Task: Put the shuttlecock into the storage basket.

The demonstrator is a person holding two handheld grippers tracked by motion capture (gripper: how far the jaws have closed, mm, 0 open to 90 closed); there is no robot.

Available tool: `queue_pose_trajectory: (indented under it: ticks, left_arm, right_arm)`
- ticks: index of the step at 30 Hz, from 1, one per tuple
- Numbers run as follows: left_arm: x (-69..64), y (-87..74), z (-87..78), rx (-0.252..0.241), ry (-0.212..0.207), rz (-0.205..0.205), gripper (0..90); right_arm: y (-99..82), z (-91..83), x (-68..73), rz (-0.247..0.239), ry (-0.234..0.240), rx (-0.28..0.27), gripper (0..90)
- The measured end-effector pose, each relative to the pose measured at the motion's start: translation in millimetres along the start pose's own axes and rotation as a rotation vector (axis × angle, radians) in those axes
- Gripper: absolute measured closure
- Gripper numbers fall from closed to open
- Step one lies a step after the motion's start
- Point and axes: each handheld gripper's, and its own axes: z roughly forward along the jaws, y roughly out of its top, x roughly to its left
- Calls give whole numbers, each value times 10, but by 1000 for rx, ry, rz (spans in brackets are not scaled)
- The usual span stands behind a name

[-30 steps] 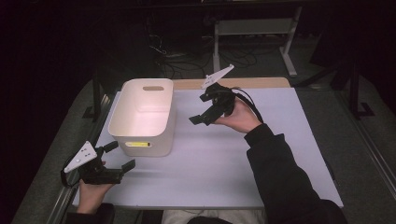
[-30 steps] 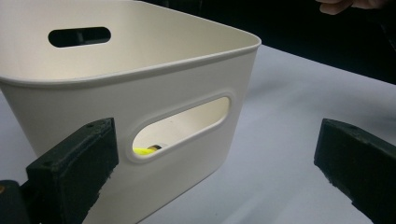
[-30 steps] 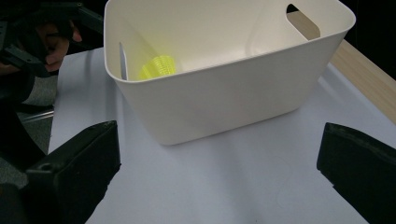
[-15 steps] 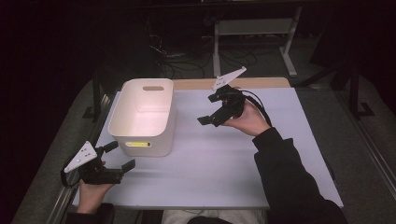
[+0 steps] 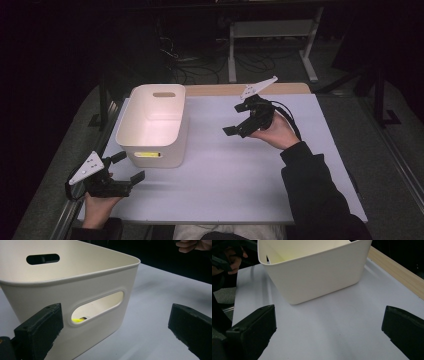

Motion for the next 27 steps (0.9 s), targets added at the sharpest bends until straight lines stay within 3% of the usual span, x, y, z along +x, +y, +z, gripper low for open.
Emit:
queue_pose_trajectory:
  ticks: [27]
  left_arm:
    - [-1, 0, -1, 1, 2, 2, 0]
  right_arm:
    - [-334, -207, -25, 30, -35, -25, 0]
